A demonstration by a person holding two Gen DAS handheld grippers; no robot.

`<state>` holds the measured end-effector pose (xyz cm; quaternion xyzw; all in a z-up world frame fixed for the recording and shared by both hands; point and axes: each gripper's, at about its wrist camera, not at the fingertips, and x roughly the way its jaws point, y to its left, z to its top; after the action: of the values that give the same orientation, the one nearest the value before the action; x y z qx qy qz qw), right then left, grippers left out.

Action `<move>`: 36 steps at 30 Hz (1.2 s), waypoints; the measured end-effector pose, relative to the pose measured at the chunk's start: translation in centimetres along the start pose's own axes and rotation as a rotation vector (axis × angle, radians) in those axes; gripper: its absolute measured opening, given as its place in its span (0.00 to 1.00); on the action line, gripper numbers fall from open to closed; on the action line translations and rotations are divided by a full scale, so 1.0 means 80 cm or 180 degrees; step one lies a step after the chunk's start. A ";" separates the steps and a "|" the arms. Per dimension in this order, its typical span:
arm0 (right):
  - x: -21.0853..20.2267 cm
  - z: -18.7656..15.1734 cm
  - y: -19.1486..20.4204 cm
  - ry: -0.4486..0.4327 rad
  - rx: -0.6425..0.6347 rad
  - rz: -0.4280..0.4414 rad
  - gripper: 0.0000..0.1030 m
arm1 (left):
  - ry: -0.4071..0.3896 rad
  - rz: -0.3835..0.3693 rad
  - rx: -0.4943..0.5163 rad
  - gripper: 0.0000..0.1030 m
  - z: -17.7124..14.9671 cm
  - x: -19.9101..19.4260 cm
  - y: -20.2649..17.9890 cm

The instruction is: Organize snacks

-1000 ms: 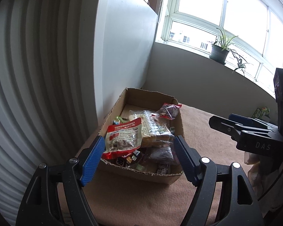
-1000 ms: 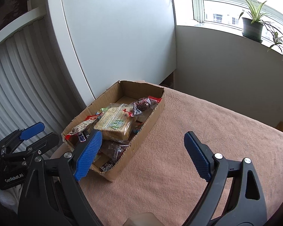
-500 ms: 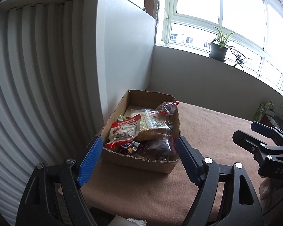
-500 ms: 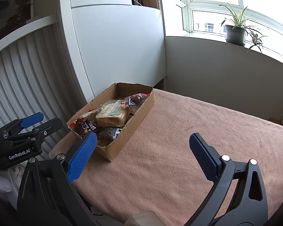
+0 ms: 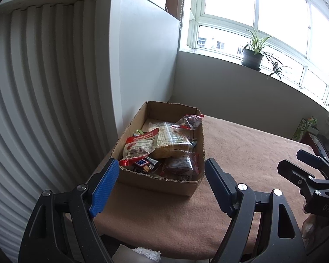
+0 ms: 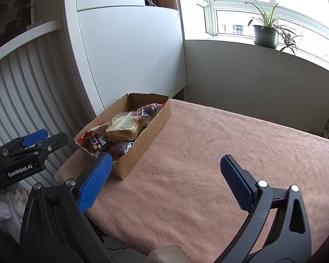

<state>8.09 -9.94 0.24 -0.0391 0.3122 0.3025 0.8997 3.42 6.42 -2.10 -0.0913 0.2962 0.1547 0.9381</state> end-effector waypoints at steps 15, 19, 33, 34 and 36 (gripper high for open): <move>0.003 -0.004 0.000 0.0033 -0.0008 -0.0039 0.98 | 0.0030 -0.0007 -0.0025 0.78 -0.002 -0.001 -0.002; 0.002 -0.005 -0.001 0.0033 0.0014 -0.0030 0.98 | 0.0032 -0.0006 -0.0023 0.78 -0.003 -0.001 -0.002; 0.002 -0.008 -0.004 0.0052 0.0050 -0.0061 0.98 | 0.0050 -0.0003 -0.0017 0.78 -0.005 -0.002 -0.005; 0.002 -0.009 -0.005 0.0056 0.0053 -0.0063 0.98 | 0.0055 -0.0005 -0.0015 0.78 -0.005 -0.001 -0.005; 0.002 -0.009 -0.006 0.0060 0.0064 -0.0070 0.98 | 0.0069 -0.0010 -0.0013 0.78 -0.005 0.002 -0.005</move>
<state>8.09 -10.44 -0.52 -0.0364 0.3232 0.2890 0.9004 3.43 5.98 -2.48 -0.0953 0.3060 0.1528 0.9349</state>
